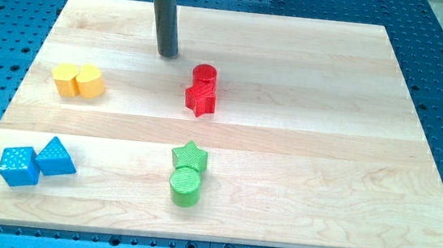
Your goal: Move the arm right side of the red circle
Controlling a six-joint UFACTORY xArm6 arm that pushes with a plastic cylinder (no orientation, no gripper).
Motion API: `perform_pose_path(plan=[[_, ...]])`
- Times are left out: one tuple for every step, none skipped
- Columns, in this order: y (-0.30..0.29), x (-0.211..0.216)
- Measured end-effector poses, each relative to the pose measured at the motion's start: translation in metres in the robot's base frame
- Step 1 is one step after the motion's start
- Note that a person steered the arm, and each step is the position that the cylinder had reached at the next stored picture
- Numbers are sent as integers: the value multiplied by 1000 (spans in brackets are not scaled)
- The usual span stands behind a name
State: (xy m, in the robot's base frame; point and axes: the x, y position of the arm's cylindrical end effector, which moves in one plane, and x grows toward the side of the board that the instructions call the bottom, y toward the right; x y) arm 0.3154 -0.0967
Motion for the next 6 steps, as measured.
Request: perform_pose_path(plan=[[0,5],[0,10],[5,20],[7,9],[51,-6],[122,23]])
